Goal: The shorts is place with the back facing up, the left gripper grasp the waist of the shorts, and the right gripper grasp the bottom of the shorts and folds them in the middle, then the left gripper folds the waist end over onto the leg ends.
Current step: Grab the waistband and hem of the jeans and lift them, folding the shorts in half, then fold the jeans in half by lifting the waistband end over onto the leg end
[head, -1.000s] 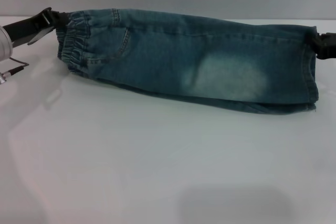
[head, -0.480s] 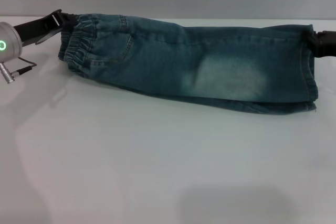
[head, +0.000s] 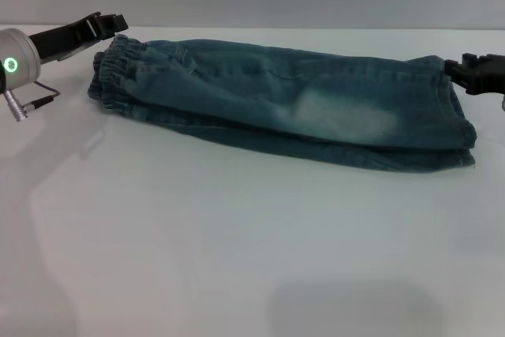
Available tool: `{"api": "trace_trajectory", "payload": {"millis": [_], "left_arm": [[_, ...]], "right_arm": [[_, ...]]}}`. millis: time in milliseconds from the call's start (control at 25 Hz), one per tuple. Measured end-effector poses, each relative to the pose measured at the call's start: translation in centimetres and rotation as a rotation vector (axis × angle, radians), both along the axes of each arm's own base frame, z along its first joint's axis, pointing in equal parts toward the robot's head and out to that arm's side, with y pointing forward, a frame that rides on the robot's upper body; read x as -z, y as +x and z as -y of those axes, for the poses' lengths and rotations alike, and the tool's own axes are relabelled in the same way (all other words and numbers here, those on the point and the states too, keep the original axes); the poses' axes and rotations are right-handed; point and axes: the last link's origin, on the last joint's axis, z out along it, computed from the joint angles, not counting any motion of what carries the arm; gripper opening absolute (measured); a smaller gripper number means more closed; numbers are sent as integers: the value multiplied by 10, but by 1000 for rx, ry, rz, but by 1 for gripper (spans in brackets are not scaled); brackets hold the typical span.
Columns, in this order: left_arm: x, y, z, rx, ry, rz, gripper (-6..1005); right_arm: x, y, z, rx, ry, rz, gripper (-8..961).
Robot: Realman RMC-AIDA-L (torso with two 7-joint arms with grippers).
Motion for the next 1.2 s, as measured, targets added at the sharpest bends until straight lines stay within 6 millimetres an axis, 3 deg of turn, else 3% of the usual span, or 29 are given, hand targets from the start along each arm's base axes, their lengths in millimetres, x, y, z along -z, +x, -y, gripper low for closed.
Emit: {"api": "trace_trajectory", "payload": {"millis": [440,680,840,1200], "left_arm": [[-1,0,5,56,-2,0,461],[-5,1,15,167,6,-23,724],[-7,-6,21,208,30,-66,844],[-3,-32,35,190,50,-170,846]], "right_arm": [[-2,6,2,35,69,12,458],[-14,9,10,11,172,-77,567],[-24,8,23,-53,248,-174,568],[-48,13,57,-180,526,-353,567]]}}
